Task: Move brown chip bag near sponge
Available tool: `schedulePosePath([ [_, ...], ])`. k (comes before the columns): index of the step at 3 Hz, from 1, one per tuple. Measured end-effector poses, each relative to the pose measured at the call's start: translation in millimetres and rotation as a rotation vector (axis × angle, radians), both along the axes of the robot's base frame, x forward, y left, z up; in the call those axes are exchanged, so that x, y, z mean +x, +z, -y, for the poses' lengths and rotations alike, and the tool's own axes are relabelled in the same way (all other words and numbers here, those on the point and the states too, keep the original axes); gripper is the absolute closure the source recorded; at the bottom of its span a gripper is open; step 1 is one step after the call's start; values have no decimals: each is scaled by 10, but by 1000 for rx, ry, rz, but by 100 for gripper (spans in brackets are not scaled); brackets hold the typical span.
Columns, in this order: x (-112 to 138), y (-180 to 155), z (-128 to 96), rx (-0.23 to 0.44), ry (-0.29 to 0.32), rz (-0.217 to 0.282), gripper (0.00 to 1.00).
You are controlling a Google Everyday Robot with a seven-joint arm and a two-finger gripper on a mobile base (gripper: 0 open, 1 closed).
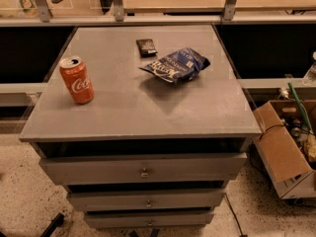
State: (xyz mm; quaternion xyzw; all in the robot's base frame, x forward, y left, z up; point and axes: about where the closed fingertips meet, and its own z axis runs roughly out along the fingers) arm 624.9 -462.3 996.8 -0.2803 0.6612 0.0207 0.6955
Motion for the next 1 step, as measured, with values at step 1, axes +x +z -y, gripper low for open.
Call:
schedulePosePath([
  [1, -122, 2, 150, -2, -25, -1, 0],
])
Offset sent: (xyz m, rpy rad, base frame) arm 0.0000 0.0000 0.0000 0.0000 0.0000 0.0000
